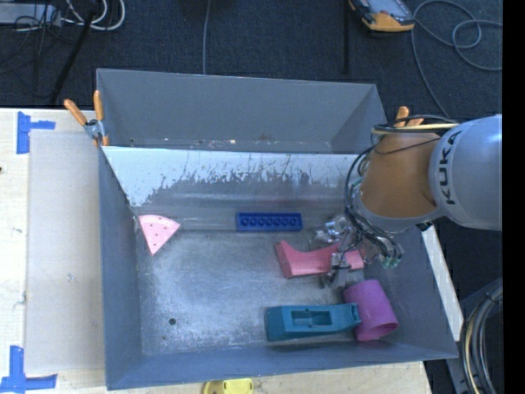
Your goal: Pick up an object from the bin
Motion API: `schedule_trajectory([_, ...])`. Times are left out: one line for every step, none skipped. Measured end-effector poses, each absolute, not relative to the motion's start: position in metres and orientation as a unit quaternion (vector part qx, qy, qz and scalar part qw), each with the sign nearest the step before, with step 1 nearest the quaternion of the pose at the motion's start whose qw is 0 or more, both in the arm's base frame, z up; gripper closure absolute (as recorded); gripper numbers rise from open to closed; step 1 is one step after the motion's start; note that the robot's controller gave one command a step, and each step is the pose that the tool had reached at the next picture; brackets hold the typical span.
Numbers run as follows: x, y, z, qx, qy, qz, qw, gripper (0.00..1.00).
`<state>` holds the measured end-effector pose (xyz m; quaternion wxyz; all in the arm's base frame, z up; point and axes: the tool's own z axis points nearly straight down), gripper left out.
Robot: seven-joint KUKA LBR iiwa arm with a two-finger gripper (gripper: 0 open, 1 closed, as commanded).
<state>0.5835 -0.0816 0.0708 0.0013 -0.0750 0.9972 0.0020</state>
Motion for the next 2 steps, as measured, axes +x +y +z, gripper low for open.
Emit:
schedule_trajectory([0.5834, -0.0813, 0.0731, -0.075, 0.997, 0.002, 0.001, 1.00])
schedule_trajectory([0.5831, -0.0810, 0.0780, -0.075, 0.997, 0.002, 0.000, 1.00])
